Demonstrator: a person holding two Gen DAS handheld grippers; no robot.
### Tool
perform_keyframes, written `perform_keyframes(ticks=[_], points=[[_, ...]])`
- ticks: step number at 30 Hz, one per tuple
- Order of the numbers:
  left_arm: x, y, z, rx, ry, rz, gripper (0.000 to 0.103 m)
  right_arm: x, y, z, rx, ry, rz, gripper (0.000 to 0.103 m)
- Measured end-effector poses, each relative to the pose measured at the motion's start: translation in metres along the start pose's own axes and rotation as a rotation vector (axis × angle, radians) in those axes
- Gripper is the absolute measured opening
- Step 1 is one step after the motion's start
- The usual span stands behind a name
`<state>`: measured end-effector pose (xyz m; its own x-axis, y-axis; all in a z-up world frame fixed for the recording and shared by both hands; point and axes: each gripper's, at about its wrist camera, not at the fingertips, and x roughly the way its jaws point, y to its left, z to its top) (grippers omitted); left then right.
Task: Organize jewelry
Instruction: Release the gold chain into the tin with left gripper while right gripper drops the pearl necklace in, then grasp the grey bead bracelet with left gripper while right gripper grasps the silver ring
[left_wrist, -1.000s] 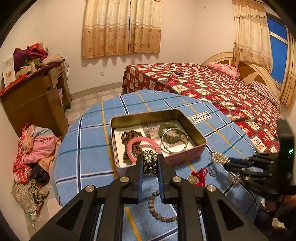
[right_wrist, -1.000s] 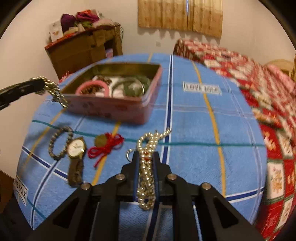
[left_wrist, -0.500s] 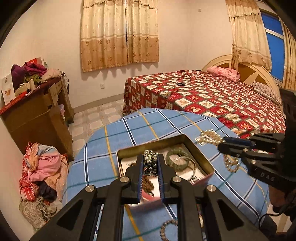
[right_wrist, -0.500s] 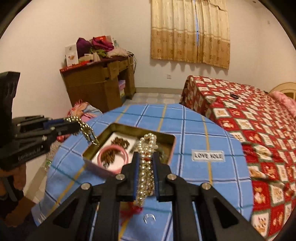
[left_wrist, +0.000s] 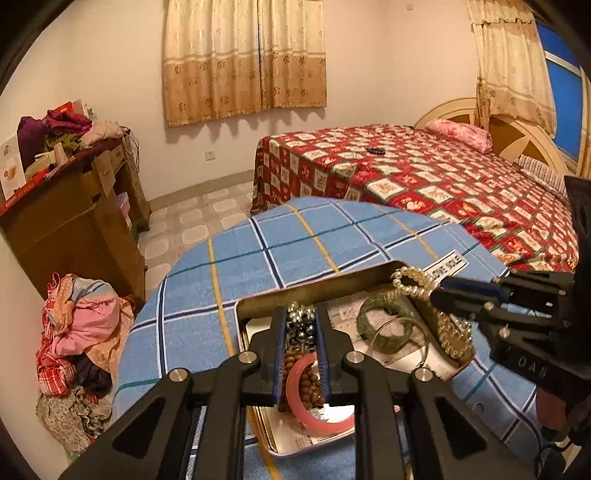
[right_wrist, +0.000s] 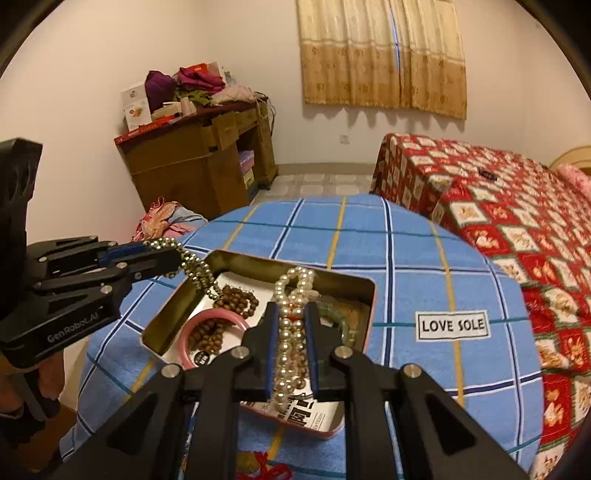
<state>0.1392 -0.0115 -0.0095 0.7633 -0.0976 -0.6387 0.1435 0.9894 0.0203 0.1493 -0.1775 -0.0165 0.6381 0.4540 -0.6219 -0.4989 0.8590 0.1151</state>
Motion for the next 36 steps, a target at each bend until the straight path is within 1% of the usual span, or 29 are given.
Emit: perform_keyframes(ticks=[1,2,3,4,5,6,8,12,15,20,24,26,31,36], points=[[0.001,0.0,-0.002,-0.002,0.002,0.0,0.045,0.001,-0.001,-0.001,0.003,-0.001,-0.006,0.017],[0.002,0.0,-0.004,-0.006,0.001,0.002,0.069,0.002,-0.004,-0.002,0.009,0.0,-0.01,0.02],[0.001,0.001,-0.006,-0.017,-0.006,0.008,0.073,0.003,-0.005,-0.003,0.014,0.005,-0.01,0.027],[0.001,0.001,-0.007,-0.023,-0.006,0.008,0.073,0.003,-0.006,-0.004,0.017,0.009,-0.01,0.031],[0.001,0.002,-0.009,-0.028,0.004,-0.008,0.073,0.003,-0.006,-0.005,0.017,0.011,-0.014,0.036],[0.001,0.001,-0.01,-0.031,0.011,-0.016,0.073,0.002,-0.007,-0.007,0.015,0.012,-0.021,0.037],[-0.001,0.0,-0.014,-0.024,0.014,-0.007,0.073,-0.001,-0.007,-0.008,0.022,0.016,-0.026,0.037],[-0.004,0.001,-0.023,-0.031,0.031,0.004,0.073,-0.008,-0.011,-0.016,0.038,0.015,-0.037,0.044],[-0.007,0.001,-0.032,-0.039,0.041,0.001,0.073,-0.012,-0.014,-0.023,0.044,0.021,-0.046,0.045],[-0.012,-0.002,-0.045,-0.046,0.056,0.016,0.073,-0.018,-0.018,-0.037,0.066,0.039,-0.066,0.045],[-0.02,-0.006,-0.059,-0.033,0.058,0.025,0.073,-0.026,-0.019,-0.053,0.061,0.052,-0.085,0.045],[-0.022,-0.008,-0.067,-0.03,0.071,0.029,0.073,-0.029,-0.019,-0.064,0.055,0.07,-0.093,0.045],[-0.027,-0.012,-0.088,-0.053,0.105,0.017,0.073,-0.034,-0.021,-0.088,0.074,0.11,-0.099,0.045],[-0.036,-0.024,-0.106,-0.051,0.126,-0.004,0.073,-0.035,-0.019,-0.106,0.096,0.146,-0.091,0.045]])
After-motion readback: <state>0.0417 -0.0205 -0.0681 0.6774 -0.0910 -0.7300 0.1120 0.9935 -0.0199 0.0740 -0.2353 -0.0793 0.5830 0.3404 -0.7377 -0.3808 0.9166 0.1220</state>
